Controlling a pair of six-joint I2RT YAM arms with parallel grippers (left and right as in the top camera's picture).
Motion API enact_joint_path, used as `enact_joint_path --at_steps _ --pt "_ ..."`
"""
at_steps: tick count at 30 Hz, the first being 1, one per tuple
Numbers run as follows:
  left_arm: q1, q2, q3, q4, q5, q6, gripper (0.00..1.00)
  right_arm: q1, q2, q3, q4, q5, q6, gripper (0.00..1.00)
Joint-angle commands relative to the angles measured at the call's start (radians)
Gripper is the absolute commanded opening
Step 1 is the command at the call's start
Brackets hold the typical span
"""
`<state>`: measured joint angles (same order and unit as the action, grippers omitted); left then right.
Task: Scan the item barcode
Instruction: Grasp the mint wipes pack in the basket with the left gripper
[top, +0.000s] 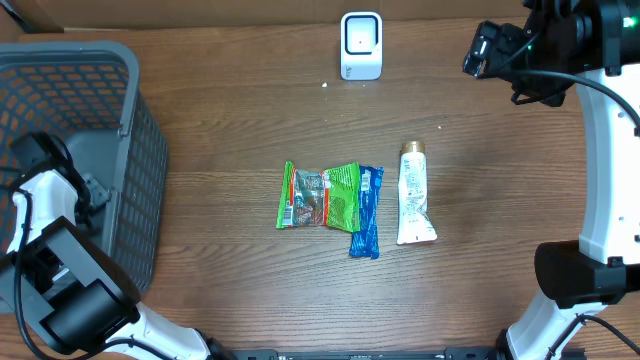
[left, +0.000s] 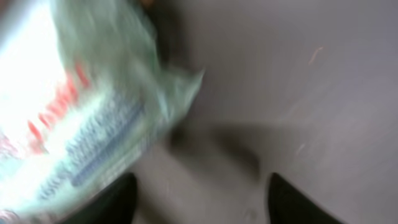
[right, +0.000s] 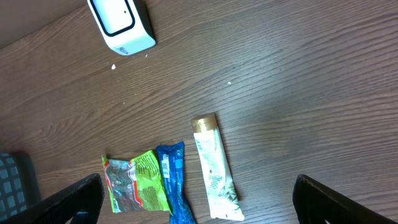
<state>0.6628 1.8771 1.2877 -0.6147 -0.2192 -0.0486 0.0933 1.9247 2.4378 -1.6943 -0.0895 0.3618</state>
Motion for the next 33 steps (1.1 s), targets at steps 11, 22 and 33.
enact_joint_path --at_steps 11,22,33 --pt "-0.002 0.013 0.039 0.064 -0.228 0.320 0.77 0.003 0.002 -0.004 0.007 -0.002 -0.010 0.97" --pt "0.001 0.026 -0.008 0.082 -0.357 0.269 0.75 0.003 0.002 -0.004 0.001 -0.002 -0.010 0.98" --pt "-0.003 0.145 -0.042 0.061 -0.293 0.225 0.44 0.003 0.002 -0.004 0.001 -0.002 -0.010 0.98"
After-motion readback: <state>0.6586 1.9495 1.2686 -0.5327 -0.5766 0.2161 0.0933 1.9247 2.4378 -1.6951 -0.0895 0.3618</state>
